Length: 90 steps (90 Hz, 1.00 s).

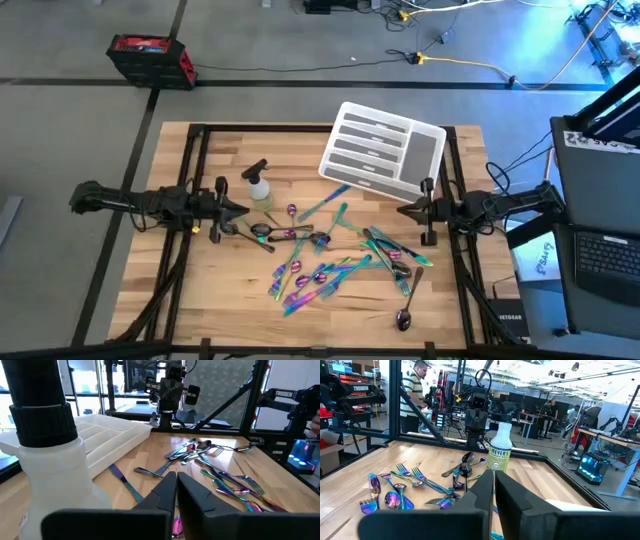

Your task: Sort silverware

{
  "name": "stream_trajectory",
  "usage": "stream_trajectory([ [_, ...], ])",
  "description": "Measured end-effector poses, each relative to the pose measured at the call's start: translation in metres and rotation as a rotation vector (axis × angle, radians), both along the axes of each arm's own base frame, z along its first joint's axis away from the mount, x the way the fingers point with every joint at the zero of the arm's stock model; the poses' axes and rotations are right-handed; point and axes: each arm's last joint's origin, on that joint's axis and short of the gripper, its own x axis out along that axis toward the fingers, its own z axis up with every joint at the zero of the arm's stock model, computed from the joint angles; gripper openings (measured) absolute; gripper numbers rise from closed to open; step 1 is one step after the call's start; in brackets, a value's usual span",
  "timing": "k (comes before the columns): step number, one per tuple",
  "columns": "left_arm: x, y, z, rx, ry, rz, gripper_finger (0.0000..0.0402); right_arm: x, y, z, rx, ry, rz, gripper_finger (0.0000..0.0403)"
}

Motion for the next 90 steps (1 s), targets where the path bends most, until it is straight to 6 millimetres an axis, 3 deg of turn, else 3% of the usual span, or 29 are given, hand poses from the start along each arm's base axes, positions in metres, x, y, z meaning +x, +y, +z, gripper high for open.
stream_trajectory([
  [77, 0.0000, 0.0000, -0.0001, 0.000, 0.000, 0.000, 0.0000, 0.0000, 0.0000, 0.0001, 0.001, -0.001, 0.000, 0.0001],
  [90, 0.0000, 0.0000, 0.0000, 0.000, 0.000, 0.000, 0.0000, -0.0003, -0.0005, 0.0045, 0.109, -0.045, -0.005, 0.0001],
])
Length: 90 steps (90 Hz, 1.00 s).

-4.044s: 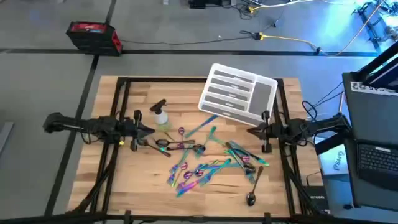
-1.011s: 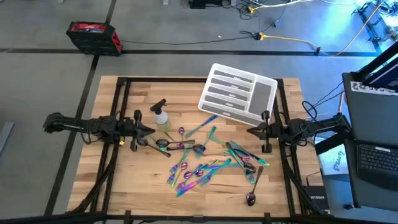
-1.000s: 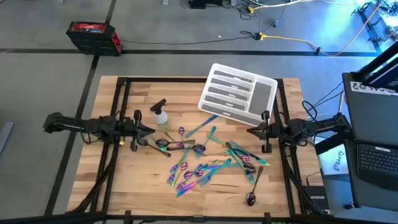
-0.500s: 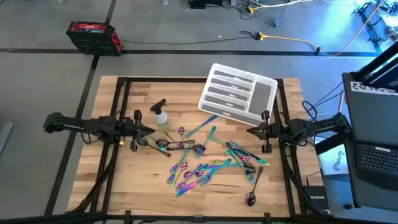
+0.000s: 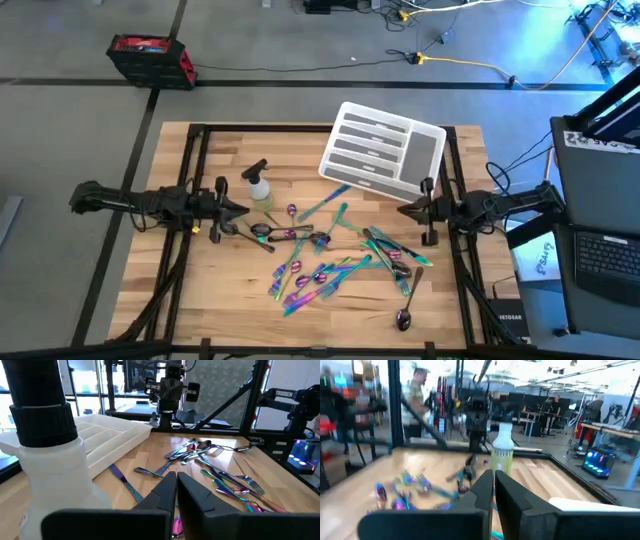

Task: Sort silverware
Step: Move the white spray bottle to the top center of the table

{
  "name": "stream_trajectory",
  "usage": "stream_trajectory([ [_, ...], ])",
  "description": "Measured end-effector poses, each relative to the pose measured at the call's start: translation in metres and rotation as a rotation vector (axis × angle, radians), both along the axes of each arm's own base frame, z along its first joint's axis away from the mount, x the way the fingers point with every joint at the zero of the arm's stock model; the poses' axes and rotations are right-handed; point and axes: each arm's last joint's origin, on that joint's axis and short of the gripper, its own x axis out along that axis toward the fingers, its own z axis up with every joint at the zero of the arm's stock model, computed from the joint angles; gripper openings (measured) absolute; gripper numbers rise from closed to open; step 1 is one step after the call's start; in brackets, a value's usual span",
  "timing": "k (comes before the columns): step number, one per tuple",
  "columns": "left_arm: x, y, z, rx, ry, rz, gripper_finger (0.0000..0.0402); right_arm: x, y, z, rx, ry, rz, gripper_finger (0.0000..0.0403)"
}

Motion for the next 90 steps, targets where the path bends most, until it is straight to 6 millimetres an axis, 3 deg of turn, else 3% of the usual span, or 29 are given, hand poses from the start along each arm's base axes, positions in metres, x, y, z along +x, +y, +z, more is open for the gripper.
stream_trajectory([
  [20, 0.000, 0.000, 0.000, 0.000, 0.000, 0.000, 0.0000, 0.002, -0.004, 0.021, 0.138, -0.200, -0.124, 0.0001],
  [42, 0.000, 0.000, 0.000, 0.000, 0.000, 0.000, 0.0000, 0.023, -0.001, 0.060, 0.050, -0.143, -0.256, 0.0001],
  [56, 0.000, 0.000, 0.000, 0.000, 0.000, 0.000, 0.0000, 0.054, 0.002, 0.093, -0.064, -0.073, -0.297, 0.0001],
  [67, 0.000, 0.000, 0.000, 0.000, 0.000, 0.000, 0.0000, 0.085, -0.003, 0.125, -0.131, -0.073, -0.173, 0.0001],
  [90, 0.000, 0.000, 0.000, 0.000, 0.000, 0.000, 0.0000, 0.155, -0.056, 0.190, -0.267, 0.018, -0.043, 0.0001],
])
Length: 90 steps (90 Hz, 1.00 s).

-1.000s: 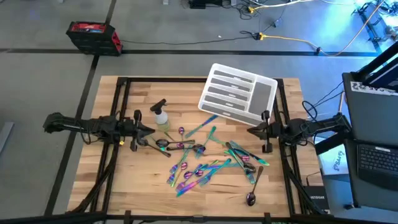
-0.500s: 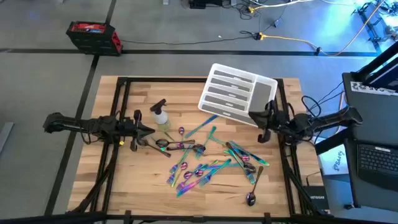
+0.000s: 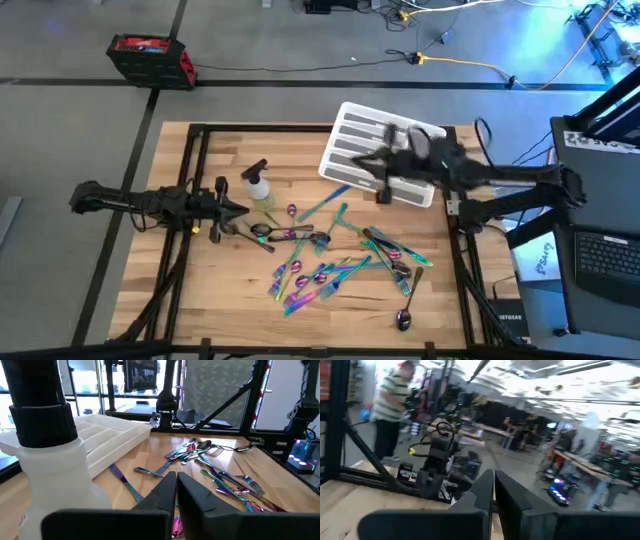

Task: Sort silverware
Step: Move the white spray bottle to the top center of the table

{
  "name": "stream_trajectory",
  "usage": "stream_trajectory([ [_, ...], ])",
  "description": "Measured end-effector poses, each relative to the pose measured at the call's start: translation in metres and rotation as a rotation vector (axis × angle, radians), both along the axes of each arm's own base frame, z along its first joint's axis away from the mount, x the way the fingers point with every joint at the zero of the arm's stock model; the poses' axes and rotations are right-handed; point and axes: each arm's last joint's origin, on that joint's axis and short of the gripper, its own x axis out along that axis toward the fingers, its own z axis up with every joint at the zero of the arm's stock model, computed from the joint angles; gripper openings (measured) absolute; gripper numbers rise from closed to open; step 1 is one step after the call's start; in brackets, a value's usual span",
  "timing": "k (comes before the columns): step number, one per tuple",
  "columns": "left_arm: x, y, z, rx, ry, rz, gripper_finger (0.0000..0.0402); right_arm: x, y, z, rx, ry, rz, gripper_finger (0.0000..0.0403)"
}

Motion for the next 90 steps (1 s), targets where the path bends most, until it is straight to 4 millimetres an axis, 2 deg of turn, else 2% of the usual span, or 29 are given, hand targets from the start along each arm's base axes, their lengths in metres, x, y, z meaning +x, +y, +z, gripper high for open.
stream_trajectory([
  [12, 0.000, 0.000, 0.000, 0.000, 0.000, 0.000, 0.0000, 0.039, -0.028, 0.029, -0.009, 0.050, 0.146, 0.0001],
  [25, 0.000, 0.000, 0.000, 0.000, 0.000, -0.001, 0.0000, 0.086, -0.054, 0.042, -0.098, 0.102, 0.164, 0.0001],
  [38, 0.000, 0.000, 0.000, 0.000, 0.000, 0.000, 0.0000, 0.137, -0.071, 0.034, -0.194, 0.108, 0.194, 0.0001],
  [52, 0.000, 0.000, 0.000, 0.000, 0.000, 0.000, 0.0000, 0.181, -0.082, 0.007, -0.162, 0.197, 0.243, 0.0001],
  [69, 0.000, 0.000, 0.000, 0.000, 0.000, 0.000, 0.0000, 0.211, -0.075, -0.026, -0.184, 0.291, 0.270, 0.0019],
  [90, 0.000, 0.000, 0.000, 0.000, 0.000, 0.000, 0.0000, 0.220, -0.056, -0.030, -0.206, 0.308, 0.315, 0.0112],
])
